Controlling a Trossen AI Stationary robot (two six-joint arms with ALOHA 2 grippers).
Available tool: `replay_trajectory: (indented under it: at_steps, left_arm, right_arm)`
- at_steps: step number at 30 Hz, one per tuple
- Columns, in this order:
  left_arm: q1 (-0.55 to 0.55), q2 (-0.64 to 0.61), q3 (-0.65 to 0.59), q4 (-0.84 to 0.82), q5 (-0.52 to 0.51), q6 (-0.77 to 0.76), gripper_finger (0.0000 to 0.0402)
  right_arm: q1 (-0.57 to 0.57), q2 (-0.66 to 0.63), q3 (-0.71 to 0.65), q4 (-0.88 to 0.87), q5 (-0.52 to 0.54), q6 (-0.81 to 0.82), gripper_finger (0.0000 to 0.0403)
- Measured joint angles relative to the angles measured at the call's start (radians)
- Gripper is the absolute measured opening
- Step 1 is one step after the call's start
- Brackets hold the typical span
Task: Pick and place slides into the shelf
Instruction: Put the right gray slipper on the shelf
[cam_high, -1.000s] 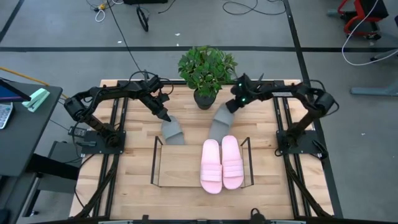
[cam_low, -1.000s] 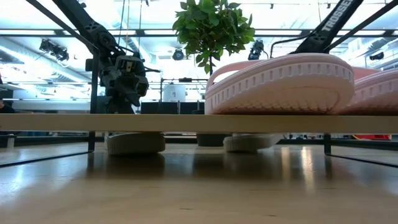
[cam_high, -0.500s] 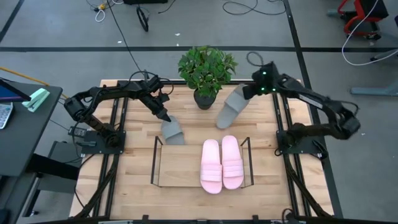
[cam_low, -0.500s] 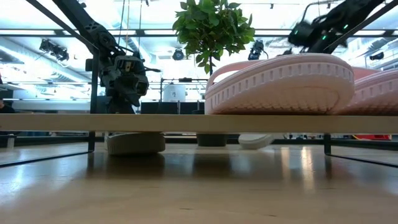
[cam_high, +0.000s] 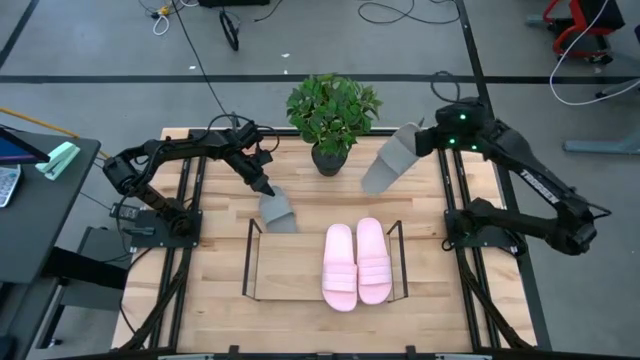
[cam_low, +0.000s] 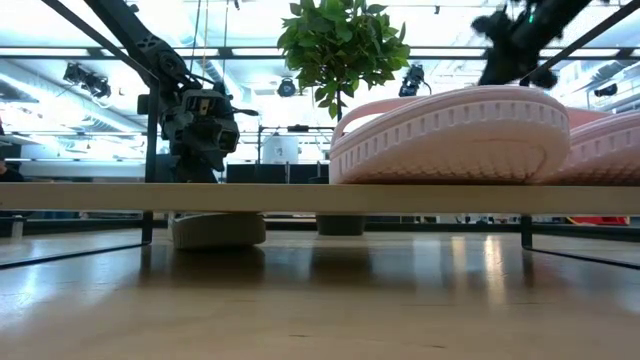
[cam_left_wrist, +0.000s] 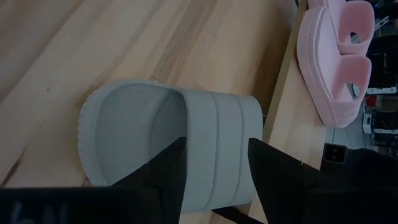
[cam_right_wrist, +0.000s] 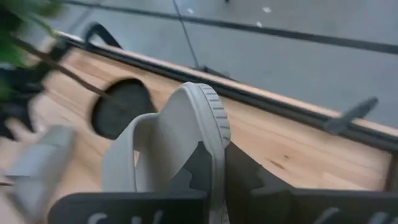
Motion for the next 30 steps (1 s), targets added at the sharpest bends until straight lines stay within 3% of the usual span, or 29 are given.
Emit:
replay_trajectory:
  at_steps: [10, 16, 23, 30]
  left_arm:
    - [0.001, 0.000, 0.000, -0.003, 0.042, 0.044, 0.0172]
    - [0.001, 0.000, 0.000, -0.004, 0.092, 0.063, 0.0178]
    - [0.001, 0.000, 0.000, -0.003, 0.126, 0.082, 0.0172]
    - [0.001, -0.031, 0.006, -0.005, 0.234, 0.115, 0.0171]
  right_arm:
    - [0.178, 0.009, 0.347, -0.187, -0.007, 0.096, 0.0021]
    - [0.345, 0.005, 0.435, -0.263, -0.019, 0.218, 0.0021]
    - [0.600, 0.044, 0.451, -0.183, 0.003, 0.321, 0.0021]
    - [0.785, 0.195, 0.451, 0.040, 0.020, 0.320, 0.0021]
